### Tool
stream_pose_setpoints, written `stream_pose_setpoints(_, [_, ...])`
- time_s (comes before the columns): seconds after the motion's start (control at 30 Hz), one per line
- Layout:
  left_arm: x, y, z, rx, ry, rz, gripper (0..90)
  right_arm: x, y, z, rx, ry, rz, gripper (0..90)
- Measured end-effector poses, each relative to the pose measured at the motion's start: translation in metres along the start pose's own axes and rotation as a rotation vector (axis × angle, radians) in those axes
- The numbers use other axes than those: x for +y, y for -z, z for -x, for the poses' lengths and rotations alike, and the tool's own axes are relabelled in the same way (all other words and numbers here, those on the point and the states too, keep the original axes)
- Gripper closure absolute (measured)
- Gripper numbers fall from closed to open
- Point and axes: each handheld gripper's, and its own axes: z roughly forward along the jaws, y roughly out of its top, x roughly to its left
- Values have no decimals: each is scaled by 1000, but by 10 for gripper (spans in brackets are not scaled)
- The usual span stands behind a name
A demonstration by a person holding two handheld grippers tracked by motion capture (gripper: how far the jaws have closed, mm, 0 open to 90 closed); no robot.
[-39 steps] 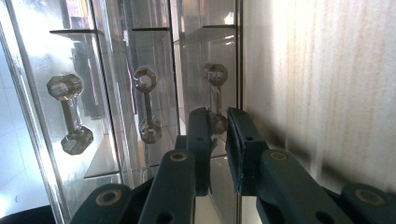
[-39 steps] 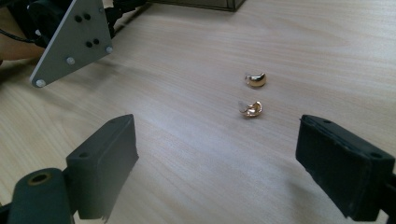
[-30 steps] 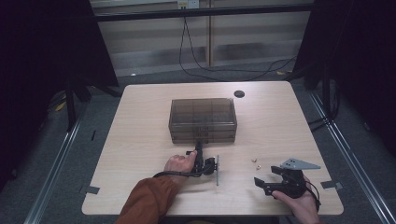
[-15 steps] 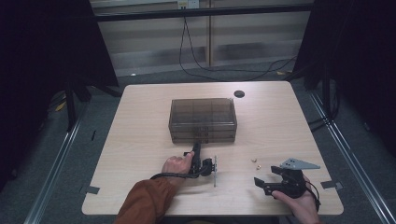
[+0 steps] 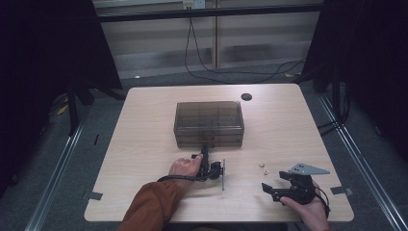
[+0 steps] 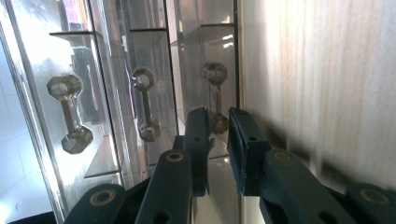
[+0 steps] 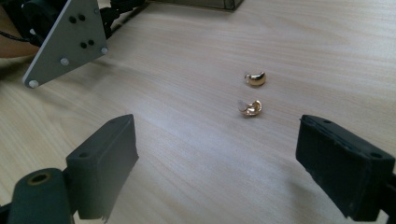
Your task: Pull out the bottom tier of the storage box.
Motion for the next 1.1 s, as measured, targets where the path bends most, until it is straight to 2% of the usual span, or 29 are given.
stream_pose_setpoints(0.27, [1,2,1,-10,15,-9,806,0,0,0,0,-4,0,117])
stream_pose_setpoints(0.33, [1,2,1,0,4,-8,806,0,0,0,-1,-4,0,117])
stream_pose_setpoints(0.5, [0,4,2,6,7,-2,807,0,0,0,-1,-4,0,117])
stream_pose_setpoints(0.53, [0,5,2,-5,14,-4,806,0,0,0,0,-5,0,117])
stream_pose_setpoints(0.63, [0,6,3,8,3,1,806,0,0,0,-1,-5,-1,117])
stream_pose_setpoints(0.73, [-1,7,4,-6,21,3,806,0,0,0,0,-3,-1,117])
stream_pose_setpoints(0.77, [-1,7,3,4,12,8,806,0,0,0,0,-4,-1,117])
stream_pose_setpoints(0.87, [-1,9,0,-13,14,7,806,0,0,0,-1,-7,-1,117])
stream_pose_setpoints(0.93, [-2,10,0,-23,25,11,805,0,0,0,-1,-7,-2,117])
stream_pose_setpoints(1.1, [-3,13,-7,-63,90,30,800,0,0,0,-1,-4,-2,117])
